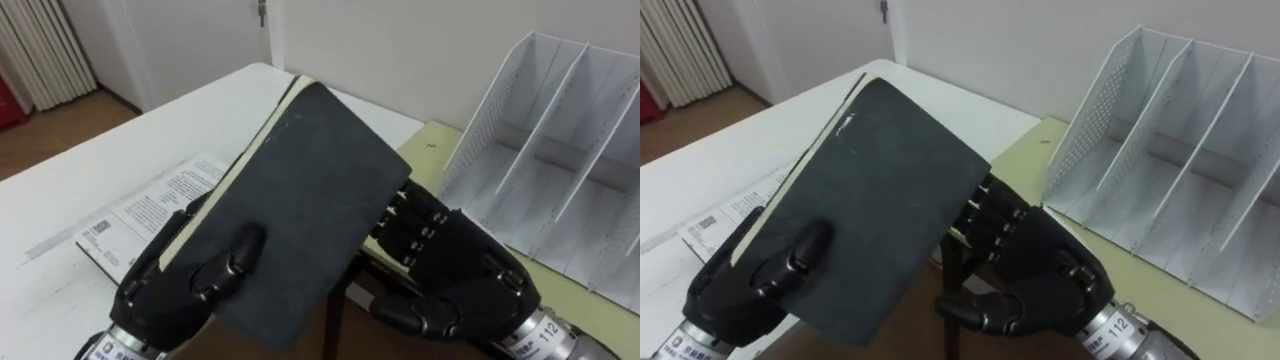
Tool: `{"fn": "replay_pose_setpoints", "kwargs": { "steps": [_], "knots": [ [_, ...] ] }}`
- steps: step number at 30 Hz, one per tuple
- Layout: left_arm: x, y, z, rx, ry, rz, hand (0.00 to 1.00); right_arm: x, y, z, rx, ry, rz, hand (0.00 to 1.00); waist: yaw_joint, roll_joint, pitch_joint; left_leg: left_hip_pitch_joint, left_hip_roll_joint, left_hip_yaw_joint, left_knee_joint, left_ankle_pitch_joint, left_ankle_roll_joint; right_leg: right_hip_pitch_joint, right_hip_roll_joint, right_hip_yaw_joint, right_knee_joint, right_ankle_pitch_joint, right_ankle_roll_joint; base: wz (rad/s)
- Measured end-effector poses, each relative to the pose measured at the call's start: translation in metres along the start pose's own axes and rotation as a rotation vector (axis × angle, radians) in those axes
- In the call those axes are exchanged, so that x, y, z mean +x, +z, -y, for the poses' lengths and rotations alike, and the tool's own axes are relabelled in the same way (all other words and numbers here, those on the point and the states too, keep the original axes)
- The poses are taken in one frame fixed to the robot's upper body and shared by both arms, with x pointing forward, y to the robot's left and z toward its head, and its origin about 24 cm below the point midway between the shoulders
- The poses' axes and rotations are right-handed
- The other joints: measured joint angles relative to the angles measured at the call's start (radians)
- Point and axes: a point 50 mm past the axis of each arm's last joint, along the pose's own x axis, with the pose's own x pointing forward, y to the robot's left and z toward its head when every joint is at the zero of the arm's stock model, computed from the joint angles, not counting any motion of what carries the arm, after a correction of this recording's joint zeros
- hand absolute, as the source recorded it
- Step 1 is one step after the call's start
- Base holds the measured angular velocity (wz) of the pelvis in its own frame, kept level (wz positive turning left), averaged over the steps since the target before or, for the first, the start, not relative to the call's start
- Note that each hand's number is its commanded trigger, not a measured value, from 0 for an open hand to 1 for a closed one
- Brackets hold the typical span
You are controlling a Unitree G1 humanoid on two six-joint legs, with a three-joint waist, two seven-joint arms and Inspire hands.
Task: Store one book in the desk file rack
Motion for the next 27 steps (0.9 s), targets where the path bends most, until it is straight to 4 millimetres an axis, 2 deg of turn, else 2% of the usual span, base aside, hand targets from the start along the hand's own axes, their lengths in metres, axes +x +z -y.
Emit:
{"fn": "replay_pose_setpoints", "kwargs": {
  "steps": [6, 11, 13, 15, 16, 17, 19, 20, 22, 27],
  "knots": [
    [0.005, -0.001, 0.004, -0.034, -0.112, -0.042, 1.00, 0.003, -0.001, -0.006, 0.145, 0.055, 0.060, 0.00, 0.001, 0.010, -0.0031, -0.015, 0.003, 0.023, 0.002, 0.000, 0.000, -0.018, 0.001, 0.021, 0.015, 0.000, 0.000, -0.04],
    [0.006, -0.007, 0.007, -0.077, -0.152, -0.088, 1.00, 0.007, -0.004, -0.012, 0.230, 0.104, 0.069, 0.00, 0.000, 0.018, -0.0143, -0.014, 0.004, 0.032, 0.002, 0.000, 0.000, -0.019, 0.001, 0.028, 0.016, 0.000, 0.000, -0.01],
    [0.006, -0.008, 0.008, -0.089, -0.162, -0.101, 1.00, 0.008, -0.003, -0.014, 0.245, 0.122, 0.074, 0.00, 0.000, 0.023, -0.0192, -0.013, 0.009, 0.050, 0.003, 0.000, 0.000, -0.018, 0.001, 0.029, 0.017, 0.000, 0.000, 0.00],
    [0.006, -0.008, 0.008, -0.091, -0.165, -0.103, 1.00, 0.009, -0.001, -0.017, 0.261, 0.136, 0.088, 0.00, 0.001, 0.025, -0.0204, -0.011, 0.009, 0.053, 0.004, 0.000, 0.000, -0.017, 0.002, 0.033, 0.018, 0.000, 0.000, 0.00],
    [0.007, -0.008, 0.008, -0.093, -0.170, -0.107, 1.00, 0.010, 0.001, -0.018, 0.260, 0.147, 0.094, 0.07, 0.002, 0.026, -0.0206, -0.011, 0.010, 0.055, 0.006, 0.000, 0.000, -0.016, 0.003, 0.037, 0.019, 0.000, 0.000, 0.00],
    [0.008, -0.007, 0.008, -0.093, -0.173, -0.108, 1.00, 0.010, 0.001, -0.019, 0.262, 0.150, 0.098, 0.25, 0.001, 0.026, -0.0206, -0.011, 0.010, 0.055, 0.008, 0.000, 0.000, -0.016, 0.003, 0.038, 0.019, 0.000, 0.000, 0.00],
    [0.013, -0.007, 0.009, -0.116, -0.190, -0.096, 1.00, 0.011, 0.003, -0.019, 0.302, 0.153, 0.127, 0.55, 0.001, 0.026, -0.0202, -0.011, 0.010, 0.057, 0.011, 0.000, 0.000, -0.014, 0.004, 0.046, 0.020, 0.000, 0.000, 0.00],
    [0.014, -0.007, 0.009, -0.120, -0.194, -0.093, 1.00, 0.011, 0.003, -0.019, 0.311, 0.153, 0.132, 0.59, 0.001, 0.027, -0.0198, -0.011, 0.010, 0.057, 0.012, 0.000, 0.000, -0.014, 0.005, 0.050, 0.021, 0.000, 0.000, 0.00],
    [0.014, -0.008, 0.010, -0.130, -0.197, -0.093, 1.00, 0.012, 0.004, -0.022, 0.321, 0.161, 0.126, 1.00, 0.002, 0.030, -0.0189, -0.011, 0.011, 0.062, 0.013, 0.000, 0.000, -0.015, 0.006, 0.058, 0.022, 0.000, 0.000, -0.02],
    [0.014, -0.014, 0.009, -0.164, -0.197, -0.132, 1.00, 0.014, 0.010, -0.027, 0.370, 0.198, 0.167, 1.00, 0.002, 0.035, -0.0196, -0.012, 0.013, 0.067, 0.014, -0.001, 0.000, -0.018, 0.009, 0.068, 0.016, 0.000, 0.000, -0.03]
  ]
}}
